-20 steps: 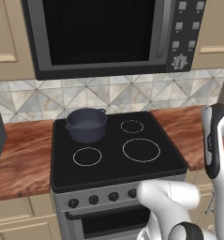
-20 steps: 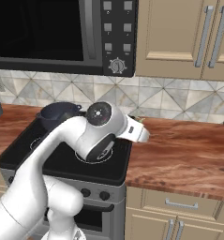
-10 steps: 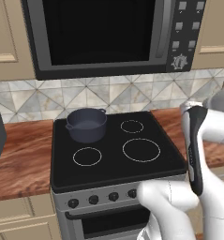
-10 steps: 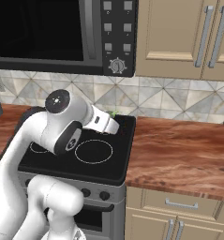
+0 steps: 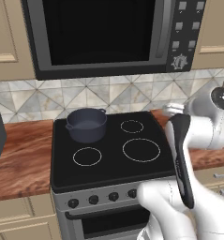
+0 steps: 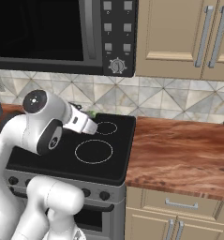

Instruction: Turn on the burner for the pot on the stove. Wait thirty seconds for the pot to heat up. Then add the eggplant to the pot.

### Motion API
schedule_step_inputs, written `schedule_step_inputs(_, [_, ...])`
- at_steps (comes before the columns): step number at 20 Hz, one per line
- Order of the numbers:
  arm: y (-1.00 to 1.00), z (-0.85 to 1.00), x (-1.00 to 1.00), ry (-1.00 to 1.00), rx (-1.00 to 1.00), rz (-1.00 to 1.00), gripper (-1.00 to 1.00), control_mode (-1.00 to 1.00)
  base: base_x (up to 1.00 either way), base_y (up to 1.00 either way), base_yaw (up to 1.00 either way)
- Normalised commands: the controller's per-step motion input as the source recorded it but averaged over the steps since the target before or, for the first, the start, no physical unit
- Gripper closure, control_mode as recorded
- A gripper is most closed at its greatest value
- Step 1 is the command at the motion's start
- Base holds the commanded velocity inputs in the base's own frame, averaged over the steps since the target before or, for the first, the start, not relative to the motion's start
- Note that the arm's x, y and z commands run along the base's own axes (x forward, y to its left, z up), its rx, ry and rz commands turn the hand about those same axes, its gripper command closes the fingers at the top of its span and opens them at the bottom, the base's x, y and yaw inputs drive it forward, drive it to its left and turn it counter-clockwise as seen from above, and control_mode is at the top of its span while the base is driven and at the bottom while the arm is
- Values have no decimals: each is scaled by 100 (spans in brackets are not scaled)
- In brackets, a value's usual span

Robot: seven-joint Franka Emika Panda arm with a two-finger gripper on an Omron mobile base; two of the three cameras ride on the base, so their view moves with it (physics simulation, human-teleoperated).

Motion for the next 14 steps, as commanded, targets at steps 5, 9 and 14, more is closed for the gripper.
schedule_step_inputs(5, [57, -4, 0, 0, 14, 1, 100, -100, 0, 0, 0])
schedule_step_inputs(9, [70, -4, 0, 4, 16, 0, 100, -100, 0, 0, 0])
schedule_step_inputs(14, [80, -6, 0, 3, 15, 0, 100, -100, 0, 0, 0])
